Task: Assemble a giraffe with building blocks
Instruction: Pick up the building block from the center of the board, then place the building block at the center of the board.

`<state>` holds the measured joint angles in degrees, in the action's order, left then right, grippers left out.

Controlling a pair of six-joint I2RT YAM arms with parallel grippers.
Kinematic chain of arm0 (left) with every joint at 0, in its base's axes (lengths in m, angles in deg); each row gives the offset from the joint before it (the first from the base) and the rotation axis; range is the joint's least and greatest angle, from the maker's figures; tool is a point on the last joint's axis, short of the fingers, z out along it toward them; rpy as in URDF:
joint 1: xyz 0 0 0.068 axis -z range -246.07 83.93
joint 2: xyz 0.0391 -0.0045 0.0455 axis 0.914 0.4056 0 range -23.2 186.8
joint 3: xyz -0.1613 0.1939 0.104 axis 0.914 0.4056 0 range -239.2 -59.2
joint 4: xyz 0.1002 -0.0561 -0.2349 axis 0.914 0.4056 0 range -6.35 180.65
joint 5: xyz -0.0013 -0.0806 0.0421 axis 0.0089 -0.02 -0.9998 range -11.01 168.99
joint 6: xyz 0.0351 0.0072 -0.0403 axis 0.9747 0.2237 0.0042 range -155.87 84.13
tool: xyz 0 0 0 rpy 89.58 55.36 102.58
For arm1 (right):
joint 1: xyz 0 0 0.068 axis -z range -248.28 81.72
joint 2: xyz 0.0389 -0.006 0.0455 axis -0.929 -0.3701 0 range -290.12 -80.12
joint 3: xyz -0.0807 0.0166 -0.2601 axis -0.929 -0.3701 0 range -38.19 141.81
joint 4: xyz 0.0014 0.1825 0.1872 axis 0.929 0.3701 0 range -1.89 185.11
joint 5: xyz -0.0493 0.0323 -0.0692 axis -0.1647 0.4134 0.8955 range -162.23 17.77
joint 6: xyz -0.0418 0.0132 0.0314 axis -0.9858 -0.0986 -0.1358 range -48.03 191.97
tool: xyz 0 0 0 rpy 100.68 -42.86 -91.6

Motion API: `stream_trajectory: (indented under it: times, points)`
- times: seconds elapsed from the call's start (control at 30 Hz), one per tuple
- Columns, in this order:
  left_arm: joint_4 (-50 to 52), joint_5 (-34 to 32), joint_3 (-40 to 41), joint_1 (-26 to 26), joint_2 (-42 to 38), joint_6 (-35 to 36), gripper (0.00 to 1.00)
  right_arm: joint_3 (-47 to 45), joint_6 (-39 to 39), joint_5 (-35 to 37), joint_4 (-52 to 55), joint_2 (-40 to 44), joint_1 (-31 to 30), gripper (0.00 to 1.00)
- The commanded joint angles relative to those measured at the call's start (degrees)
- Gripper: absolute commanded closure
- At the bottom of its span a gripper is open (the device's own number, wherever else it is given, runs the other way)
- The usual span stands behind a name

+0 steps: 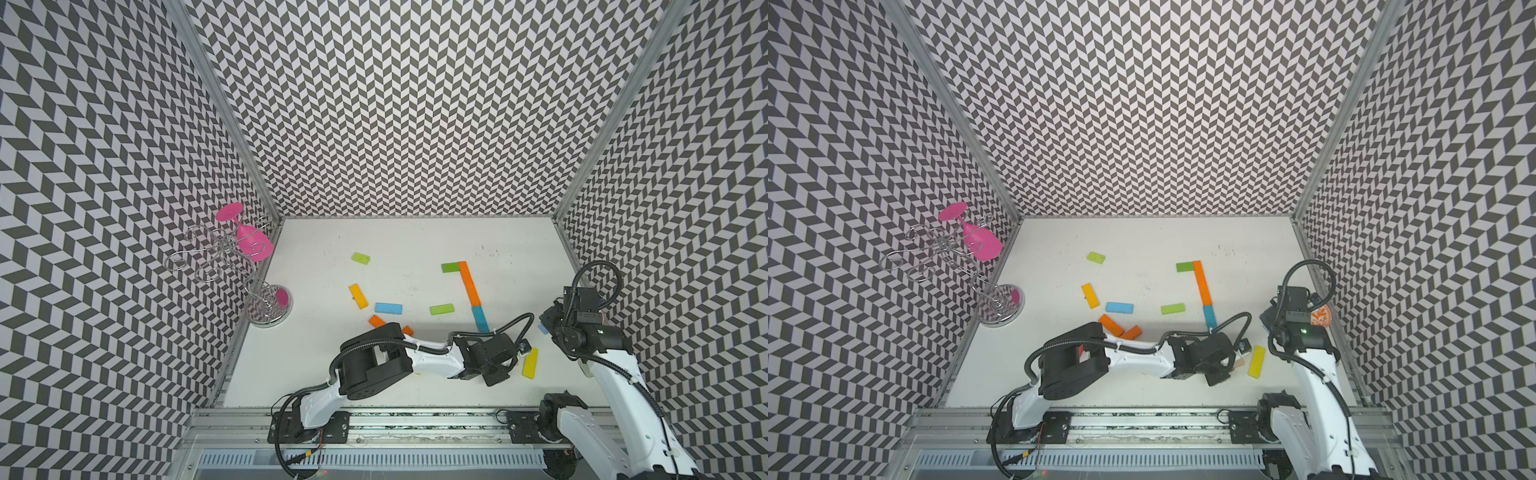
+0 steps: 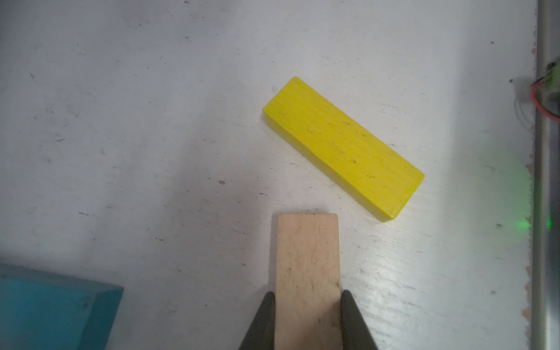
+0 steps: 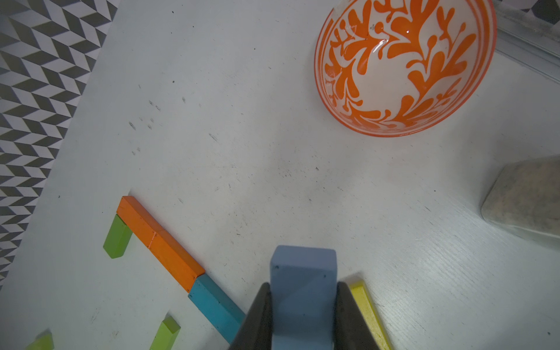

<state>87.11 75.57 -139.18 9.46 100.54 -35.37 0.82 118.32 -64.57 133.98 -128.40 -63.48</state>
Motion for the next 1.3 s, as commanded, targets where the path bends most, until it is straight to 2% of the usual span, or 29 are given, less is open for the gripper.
stream_trajectory:
  times: [0.0,0.27,0.33,0.47,0.87,1.13,1.27]
  points:
    - [0.6,-1.8,3.3,0.4,-5.8,-0.4,0.9,-0.6,-2.0,-2.8,-1.7,0.9,0.5,0.81]
    - [-2.6,-5.1,15.3,-1.5,-26.6,-6.3,0.94,-5.3,-4.2,-11.3,-5.3,-1.3,-0.8,0.81]
    - [-2.6,-6.0,17.7,-2.1,-30.8,-7.3,0.93,-6.1,-3.5,-10.7,-5.9,-1.9,-3.3,0.81]
    - [-1.6,-6.9,20.0,-3.7,-36.9,-9.0,0.93,-7.6,0.8,-7.9,-7.0,-3.5,-12.2,0.81]
    - [-1.2,-8.0,23.0,-8.4,-42.8,-14.6,0.92,-13.4,11.3,-5.6,-13.7,-9.4,-28.8,0.8]
    - [-1.0,-7.5,23.0,-8.8,-43.0,-14.8,0.91,-14.4,13.8,-3.8,-17.8,-13.9,-34.0,0.76]
    - [-1.0,-7.3,22.6,-9.0,-42.6,-14.7,0.91,-14.6,14.5,-3.5,-19.1,-16.0,-35.5,0.7]
